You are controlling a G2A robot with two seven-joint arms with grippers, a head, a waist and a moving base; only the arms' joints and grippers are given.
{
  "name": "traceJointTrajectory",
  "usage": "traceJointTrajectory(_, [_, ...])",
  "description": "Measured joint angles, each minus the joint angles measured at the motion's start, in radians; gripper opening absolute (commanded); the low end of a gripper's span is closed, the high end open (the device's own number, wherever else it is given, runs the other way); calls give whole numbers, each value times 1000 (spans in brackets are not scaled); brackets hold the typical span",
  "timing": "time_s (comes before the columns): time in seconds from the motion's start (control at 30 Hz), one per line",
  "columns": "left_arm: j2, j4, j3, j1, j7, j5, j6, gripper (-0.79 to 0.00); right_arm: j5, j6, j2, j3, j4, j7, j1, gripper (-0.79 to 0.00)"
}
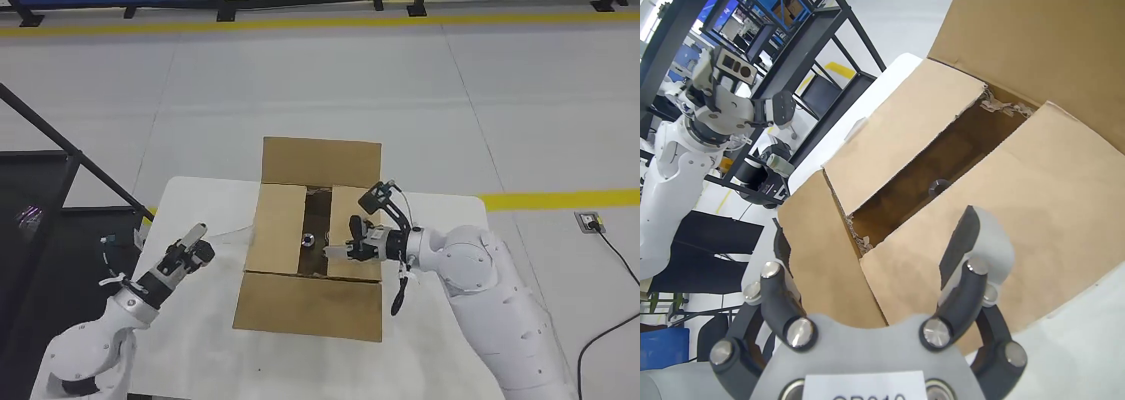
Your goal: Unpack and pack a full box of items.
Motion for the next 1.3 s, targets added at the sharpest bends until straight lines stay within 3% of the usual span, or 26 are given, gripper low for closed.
traceJointTrajectory(0.17, [22, 68, -58, 31, -270, -94, -2, 0, -2, 46, -1, 1, -13, -84, -18, 0])
traceJointTrajectory(0.37, [37, 132, 7, 13, -450, -34, -26, 0, 34, 134, -9, 19, 53, -291, 5, 0])
traceJointTrajectory(0.57, [37, 161, 94, -19, -427, -6, -52, 0, 69, 206, -21, 32, 170, -496, 46, 0])
traceJointTrajectory(0.8, [40, 162, 107, -32, -435, -108, -41, 0, -4, 354, -43, -6, 318, -717, 123, 0])
traceJointTrajectory(1.0, [45, 146, 99, -40, -408, -174, 1, 0, 0, 322, -64, -49, 506, -750, 224, 0])
traceJointTrajectory(1.3, [47, 134, 103, -53, -326, -271, 57, 0, 93, 185, -109, -100, 787, -761, 356, 0])
